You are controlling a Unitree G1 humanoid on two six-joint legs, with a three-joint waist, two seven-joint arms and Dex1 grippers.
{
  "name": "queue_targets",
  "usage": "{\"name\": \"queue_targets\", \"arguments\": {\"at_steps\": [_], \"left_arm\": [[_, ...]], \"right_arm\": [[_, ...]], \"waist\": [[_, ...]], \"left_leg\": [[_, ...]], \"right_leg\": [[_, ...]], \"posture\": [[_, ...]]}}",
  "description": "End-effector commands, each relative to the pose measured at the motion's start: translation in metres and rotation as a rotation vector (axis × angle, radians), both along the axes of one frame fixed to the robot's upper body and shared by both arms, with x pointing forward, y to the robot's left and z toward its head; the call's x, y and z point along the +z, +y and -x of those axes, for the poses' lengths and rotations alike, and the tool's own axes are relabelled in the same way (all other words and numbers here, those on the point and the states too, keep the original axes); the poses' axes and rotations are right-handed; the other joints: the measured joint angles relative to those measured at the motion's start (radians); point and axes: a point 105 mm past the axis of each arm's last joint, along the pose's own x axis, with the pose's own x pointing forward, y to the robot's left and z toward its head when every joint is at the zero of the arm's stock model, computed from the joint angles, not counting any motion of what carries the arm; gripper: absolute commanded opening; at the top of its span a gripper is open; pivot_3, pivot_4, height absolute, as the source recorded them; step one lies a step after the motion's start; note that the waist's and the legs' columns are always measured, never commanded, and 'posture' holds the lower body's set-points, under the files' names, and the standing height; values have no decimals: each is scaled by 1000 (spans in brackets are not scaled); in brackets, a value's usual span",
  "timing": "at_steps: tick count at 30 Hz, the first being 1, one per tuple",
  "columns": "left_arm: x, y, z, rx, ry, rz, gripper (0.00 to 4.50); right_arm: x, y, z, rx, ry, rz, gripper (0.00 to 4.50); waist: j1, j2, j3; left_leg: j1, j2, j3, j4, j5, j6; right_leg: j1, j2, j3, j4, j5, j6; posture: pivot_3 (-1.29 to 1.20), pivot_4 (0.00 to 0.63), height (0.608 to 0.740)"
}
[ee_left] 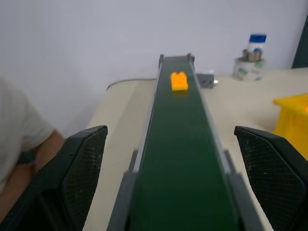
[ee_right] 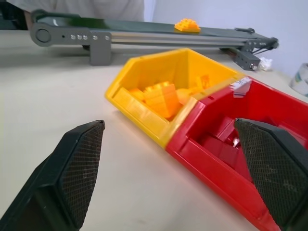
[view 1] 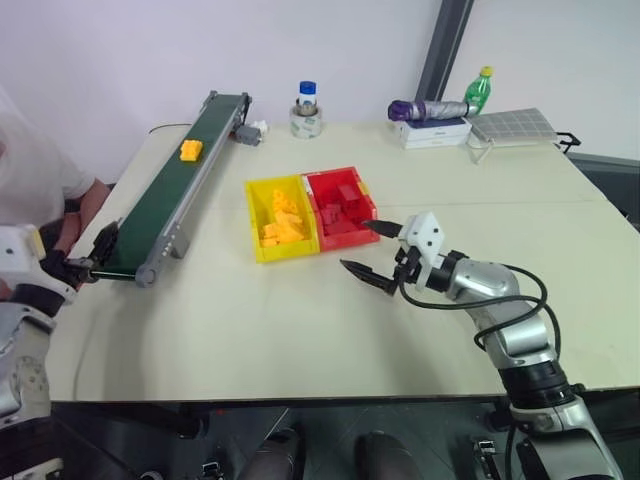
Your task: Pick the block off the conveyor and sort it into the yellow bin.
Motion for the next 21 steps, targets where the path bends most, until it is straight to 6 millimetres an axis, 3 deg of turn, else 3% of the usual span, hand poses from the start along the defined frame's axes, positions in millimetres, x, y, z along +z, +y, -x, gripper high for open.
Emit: {"name": "queue_targets", "arguments": {"at_steps": [1, 16, 20, 21], "left_arm": [[16, -10, 1, -34, -52, -11, 4455], [6, -4, 5, -2, 35, 15, 4455], [16, -4, 23, 14, -96, 55, 4455], [10, -3, 27, 22, -89, 47, 4455]], "right_arm": [[13, 5, 1, 24, -58, -5, 4500], [10, 7, 1, 21, -60, -9, 4500], [9, 6, 2, 20, -62, -1, 4500], [9, 6, 2, 21, -63, -1, 4500]], "waist": [[0, 0, 0], [-4, 0, 0], [-3, 0, 0], [-2, 0, 0]], "left_leg": [[0, 0, 0, 0, 0, 0], [0, 0, 0, 0, 0, 0], [0, 0, 0, 0, 0, 0], [0, 0, 0, 0, 0, 0]], "right_leg": [[0, 0, 0, 0, 0, 0], [-1, 0, 0, 0, 0, 0], [-1, 0, 0, 0, 0, 0], [-1, 0, 0, 0, 0, 0]], "posture": [[0, 150, 740], [0, 150, 740], [0, 150, 740], [0, 150, 740]]}}
